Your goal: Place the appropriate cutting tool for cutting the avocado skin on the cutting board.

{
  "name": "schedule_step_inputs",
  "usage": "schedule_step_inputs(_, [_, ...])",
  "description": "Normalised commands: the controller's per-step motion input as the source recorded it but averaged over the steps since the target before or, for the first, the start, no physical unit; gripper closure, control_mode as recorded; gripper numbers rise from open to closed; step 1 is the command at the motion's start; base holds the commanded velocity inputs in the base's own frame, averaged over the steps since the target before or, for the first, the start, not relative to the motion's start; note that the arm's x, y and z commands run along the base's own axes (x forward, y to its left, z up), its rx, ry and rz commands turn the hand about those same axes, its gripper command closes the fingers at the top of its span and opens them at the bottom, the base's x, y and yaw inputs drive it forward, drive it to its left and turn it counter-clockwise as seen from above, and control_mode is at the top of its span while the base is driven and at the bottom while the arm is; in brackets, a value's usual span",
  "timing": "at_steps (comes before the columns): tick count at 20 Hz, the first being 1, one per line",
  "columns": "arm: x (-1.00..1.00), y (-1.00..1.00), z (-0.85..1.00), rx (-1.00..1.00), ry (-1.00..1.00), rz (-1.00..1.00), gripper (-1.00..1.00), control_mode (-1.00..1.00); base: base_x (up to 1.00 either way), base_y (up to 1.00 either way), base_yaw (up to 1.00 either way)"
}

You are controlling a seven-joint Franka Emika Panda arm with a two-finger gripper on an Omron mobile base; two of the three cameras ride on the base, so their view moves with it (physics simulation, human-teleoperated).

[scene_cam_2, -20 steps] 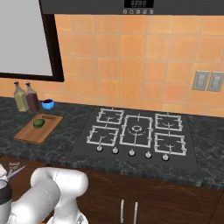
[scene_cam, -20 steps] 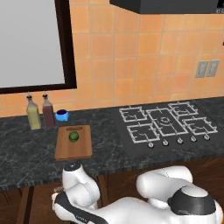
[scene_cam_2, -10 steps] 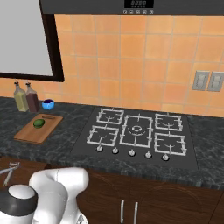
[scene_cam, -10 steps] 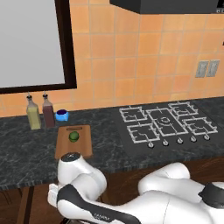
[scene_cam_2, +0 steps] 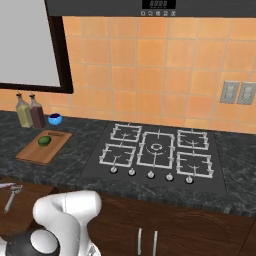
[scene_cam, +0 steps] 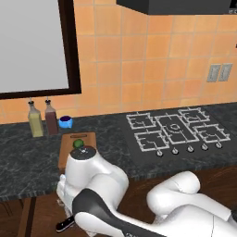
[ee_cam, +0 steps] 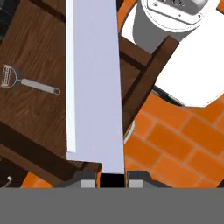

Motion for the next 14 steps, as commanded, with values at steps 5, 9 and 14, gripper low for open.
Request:
schedule_step_inputs(5, [0.51,0.13,0.96,-0.14,-0.08,-0.1,1.0,-1.0,0.0,0.0,0.0])
schedule_step_inputs(9, [0.75,0.15,0.51,-0.1,-0.04,-0.03,1.0,-1.0,0.0,0.0,0.0])
schedule_step_inputs(14, [0.82,0.01,0.04,-0.01,-0.01,0.0,1.0,-1.0,0.0,0.0,0.0])
